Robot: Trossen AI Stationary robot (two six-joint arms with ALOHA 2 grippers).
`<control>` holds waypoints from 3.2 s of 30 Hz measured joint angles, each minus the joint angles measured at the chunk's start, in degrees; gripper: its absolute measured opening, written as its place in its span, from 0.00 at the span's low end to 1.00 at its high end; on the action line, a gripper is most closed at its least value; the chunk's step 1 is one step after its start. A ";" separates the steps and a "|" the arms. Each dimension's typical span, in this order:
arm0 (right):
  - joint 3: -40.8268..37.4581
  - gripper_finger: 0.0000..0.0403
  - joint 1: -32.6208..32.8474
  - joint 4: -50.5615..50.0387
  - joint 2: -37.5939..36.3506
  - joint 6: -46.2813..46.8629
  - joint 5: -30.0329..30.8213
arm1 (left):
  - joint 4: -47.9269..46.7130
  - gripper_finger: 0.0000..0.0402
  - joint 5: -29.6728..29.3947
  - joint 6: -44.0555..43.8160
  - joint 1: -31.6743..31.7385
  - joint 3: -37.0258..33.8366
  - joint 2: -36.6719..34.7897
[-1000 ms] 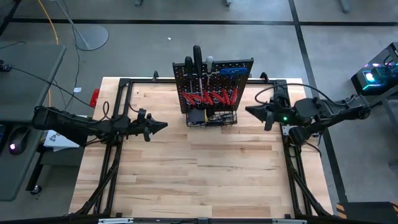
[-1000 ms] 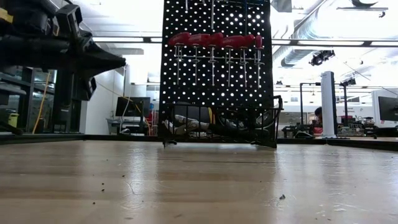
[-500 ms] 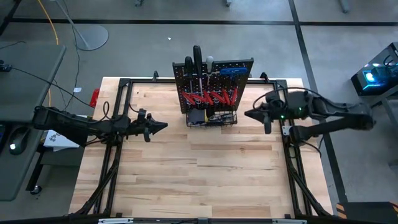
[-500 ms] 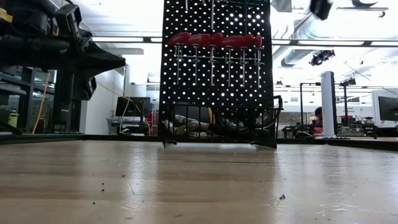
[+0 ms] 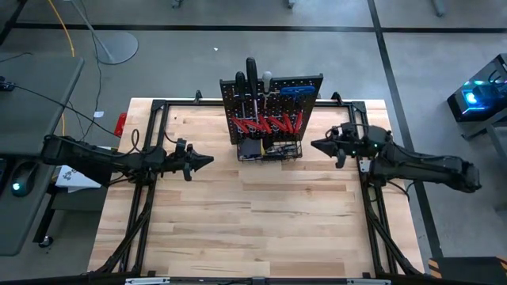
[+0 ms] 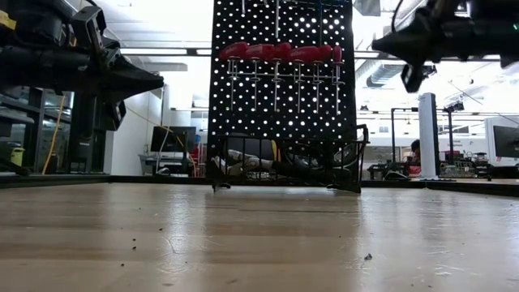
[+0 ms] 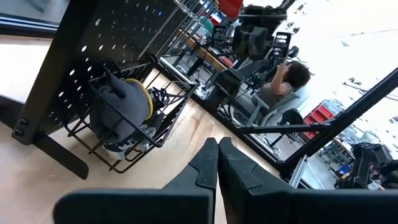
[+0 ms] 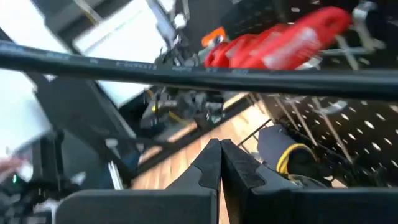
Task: Hang tools onto peg board
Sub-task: Return to Home Position
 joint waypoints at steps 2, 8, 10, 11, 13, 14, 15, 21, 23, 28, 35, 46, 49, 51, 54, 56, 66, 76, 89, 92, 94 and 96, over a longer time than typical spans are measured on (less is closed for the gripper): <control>-3.49 0.00 0.76 3.25 -2.07 2.41 1.56 | -0.11 0.00 0.00 0.03 0.00 0.00 0.02; -12.30 0.00 7.23 12.12 -6.18 5.50 10.18 | -0.13 0.00 0.00 -0.42 0.00 0.00 0.00; -14.79 0.00 10.07 13.42 -6.56 6.12 13.92 | -0.16 0.00 0.00 -0.43 0.00 0.00 0.02; -16.01 0.00 11.53 14.23 -6.58 6.12 15.32 | -0.16 0.00 0.00 -0.43 0.00 0.00 0.00; -16.56 0.00 14.38 13.55 -6.50 6.06 17.99 | -0.16 0.00 -0.02 -0.45 0.00 0.02 0.00; -16.53 0.00 15.65 12.55 -6.48 5.88 18.96 | -0.18 0.00 0.00 -0.45 0.00 0.02 0.02; -16.53 0.00 16.76 12.11 -6.48 5.79 19.39 | -0.18 0.00 -0.02 -0.45 0.00 0.02 0.00; -16.57 0.00 19.35 2.12 -6.40 2.74 19.06 | -1.67 0.00 -0.02 -0.47 0.00 0.07 -0.21; -16.57 0.00 19.40 -1.40 -6.40 2.60 19.00 | -3.76 0.00 -0.02 -0.47 0.00 0.07 -2.27; -16.57 0.00 19.37 -8.75 -6.40 2.60 18.98 | -14.14 0.00 -0.02 -0.52 0.00 0.02 -14.58; -16.57 0.00 20.22 -11.04 -10.13 2.60 18.85 | -26.36 0.00 -0.07 -0.54 0.00 0.05 -30.96; -16.60 0.00 20.97 -8.44 -29.97 2.60 18.86 | -37.86 0.00 1.57 -0.10 0.07 0.14 -41.89; -16.60 0.00 21.03 -7.17 -30.01 2.60 18.96 | -38.49 0.00 1.74 -0.06 0.04 0.11 -41.79; -16.60 0.00 21.07 -7.54 -30.01 2.60 18.96 | -38.47 0.00 1.98 -0.04 0.04 0.11 -41.79; -16.60 0.00 21.07 -8.23 -30.01 2.60 19.17 | -38.62 0.00 2.73 -0.06 0.04 0.11 -41.79; -16.62 0.00 21.07 -8.82 -30.01 2.60 19.17 | -38.62 0.00 2.80 -0.05 0.04 0.11 -41.79; -16.62 0.00 21.07 -10.74 -28.84 2.60 19.15 | -38.56 0.00 2.78 -0.04 0.04 0.09 -41.79; -16.64 0.00 21.07 -10.72 -28.87 2.60 19.09 | -38.56 0.00 2.78 -0.04 0.04 0.07 -41.79; -16.64 0.00 21.07 -10.69 -28.87 2.60 18.91 | -38.80 0.00 4.57 18.64 -1.11 0.07 -41.81; -16.64 0.00 21.07 -10.69 -28.87 2.60 18.91 | -38.80 0.00 4.52 27.21 -2.55 0.07 -41.81; -16.64 0.00 21.07 -10.69 -28.87 2.60 18.91 | -38.82 0.00 4.50 31.72 -3.34 0.07 -41.81; -16.64 0.00 21.07 -10.69 -28.87 2.60 18.93 | -38.82 0.00 4.55 35.54 -4.16 0.07 -41.81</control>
